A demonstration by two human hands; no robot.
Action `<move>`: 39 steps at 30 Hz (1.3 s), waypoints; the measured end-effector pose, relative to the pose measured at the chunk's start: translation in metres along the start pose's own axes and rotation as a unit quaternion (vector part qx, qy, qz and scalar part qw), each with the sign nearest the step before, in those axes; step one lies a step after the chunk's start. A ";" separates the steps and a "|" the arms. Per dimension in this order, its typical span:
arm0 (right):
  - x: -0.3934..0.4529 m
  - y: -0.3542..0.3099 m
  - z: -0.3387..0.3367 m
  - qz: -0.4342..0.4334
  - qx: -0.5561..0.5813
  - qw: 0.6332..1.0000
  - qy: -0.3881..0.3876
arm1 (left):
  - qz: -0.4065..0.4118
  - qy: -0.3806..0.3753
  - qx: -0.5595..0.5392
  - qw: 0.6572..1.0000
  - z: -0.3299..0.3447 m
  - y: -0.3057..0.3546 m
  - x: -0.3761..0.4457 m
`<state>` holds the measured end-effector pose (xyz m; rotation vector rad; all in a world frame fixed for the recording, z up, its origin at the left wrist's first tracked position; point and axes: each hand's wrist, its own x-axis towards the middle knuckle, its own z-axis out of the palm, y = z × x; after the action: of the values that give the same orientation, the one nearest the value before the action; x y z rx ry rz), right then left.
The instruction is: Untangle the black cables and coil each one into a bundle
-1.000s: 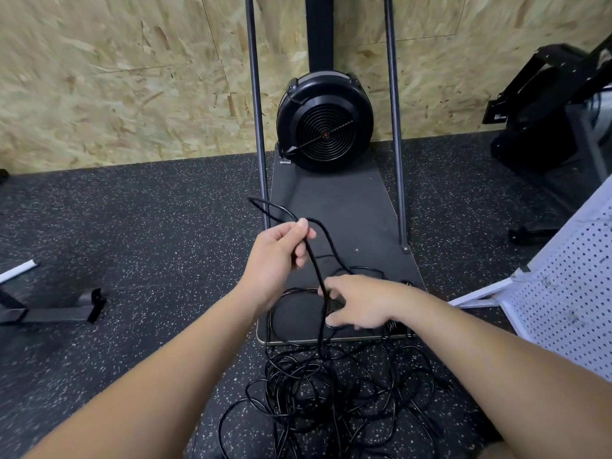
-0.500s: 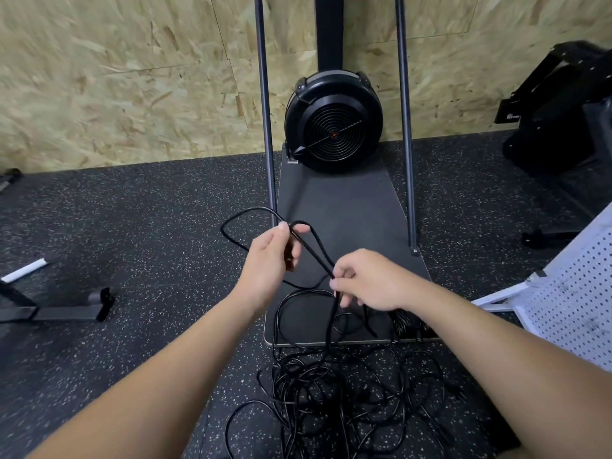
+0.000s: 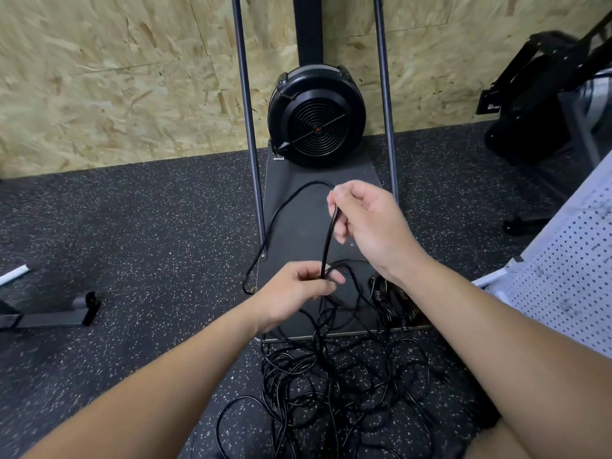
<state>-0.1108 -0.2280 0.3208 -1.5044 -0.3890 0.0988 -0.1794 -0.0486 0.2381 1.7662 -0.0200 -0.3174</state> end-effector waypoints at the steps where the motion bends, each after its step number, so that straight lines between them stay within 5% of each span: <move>1: 0.000 -0.001 -0.002 0.000 0.009 1.000 0.006 | -0.004 0.009 0.025 1.000 0.002 -0.002 0.000; 4: 0.003 0.000 -0.006 0.033 0.006 0.999 -0.003 | -0.010 0.067 0.019 0.998 0.003 -0.005 0.003; 6: 0.003 0.004 -0.011 0.062 -0.091 0.994 -0.021 | -0.009 0.108 -0.006 0.994 -0.001 0.000 0.004; 11: -0.012 0.031 -0.010 0.149 -0.306 0.919 -0.199 | 0.007 0.148 -0.126 0.981 -0.013 0.015 0.008; 16: -0.015 0.060 0.000 0.147 -0.313 0.893 -0.289 | 0.014 0.147 -0.185 0.972 -0.022 0.021 0.010; 24: -0.009 0.050 0.008 0.110 -0.300 0.928 -0.193 | 0.027 0.130 -0.183 0.974 -0.034 0.017 0.008; 30: 0.002 0.012 0.004 0.042 -0.145 0.988 -0.030 | -0.002 0.123 -0.107 0.987 -0.050 0.005 0.006; 39: 0.001 -0.006 -0.003 0.053 0.097 0.994 0.010 | -0.011 -0.018 -0.039 0.999 -0.015 -0.005 0.003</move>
<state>-0.1102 -0.2307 0.3267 -1.3334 -0.2746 0.1991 -0.1738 -0.0335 0.2353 1.6846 -0.0127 -0.3608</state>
